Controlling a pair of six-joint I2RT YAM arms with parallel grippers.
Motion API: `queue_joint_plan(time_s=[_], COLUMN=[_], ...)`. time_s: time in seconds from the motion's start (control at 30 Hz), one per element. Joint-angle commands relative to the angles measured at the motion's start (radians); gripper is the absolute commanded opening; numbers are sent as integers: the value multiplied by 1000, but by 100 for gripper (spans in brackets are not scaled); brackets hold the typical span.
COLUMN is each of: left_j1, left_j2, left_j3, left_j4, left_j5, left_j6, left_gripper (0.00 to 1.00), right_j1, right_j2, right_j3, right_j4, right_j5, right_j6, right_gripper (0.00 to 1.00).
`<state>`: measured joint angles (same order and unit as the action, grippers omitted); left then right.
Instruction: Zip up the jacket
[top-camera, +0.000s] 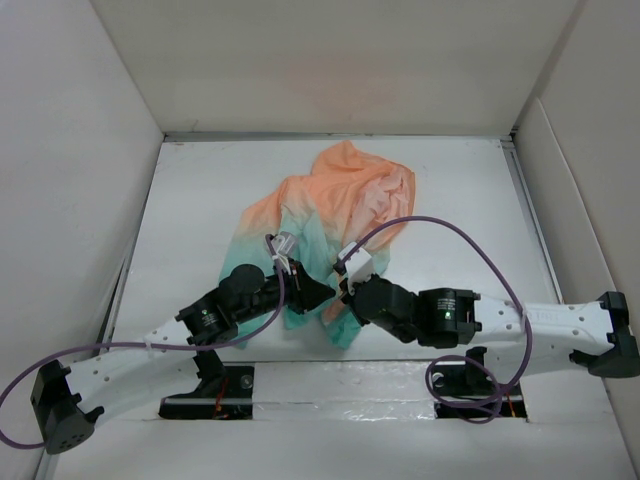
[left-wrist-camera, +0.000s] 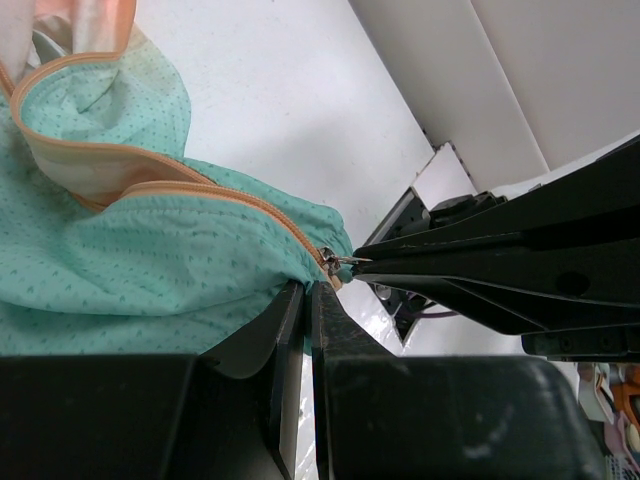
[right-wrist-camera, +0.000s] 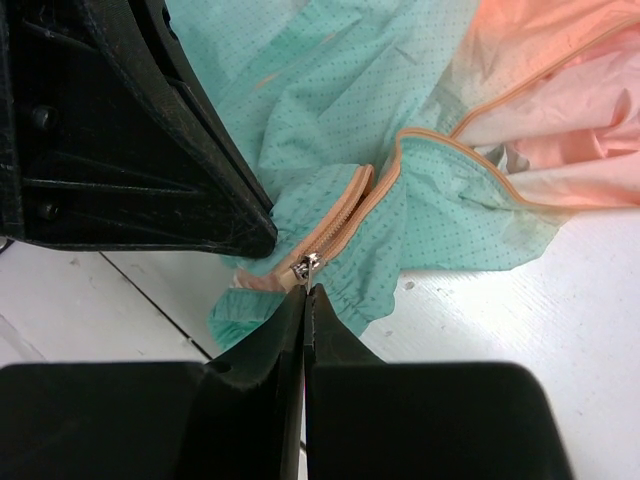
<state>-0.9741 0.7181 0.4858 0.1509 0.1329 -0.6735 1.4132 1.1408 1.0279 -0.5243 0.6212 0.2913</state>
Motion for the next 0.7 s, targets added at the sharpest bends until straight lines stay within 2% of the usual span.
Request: queue_joint_plan(time_s=[0.0,0.1,0.23,0.67], left_j1=[-5,-5,-5,-5], left_j2=[0,-3,-3,-11], left_j3=[39,36,34,27], left_j4=[38,38,44,58], left_j5=[25,27,36,53], left_j6=[5,3,2,0], left_gripper=[0,0,0,0], right_j1=[1,1,1,1], right_j2=[-15,-10,-6,19], right_j3=[32,29,20,17], right_j4=[30,38,66,95], right_j5=[18,14,12,2], right_j6=[3,5,3,-7], right_gripper=[2,0,7,8])
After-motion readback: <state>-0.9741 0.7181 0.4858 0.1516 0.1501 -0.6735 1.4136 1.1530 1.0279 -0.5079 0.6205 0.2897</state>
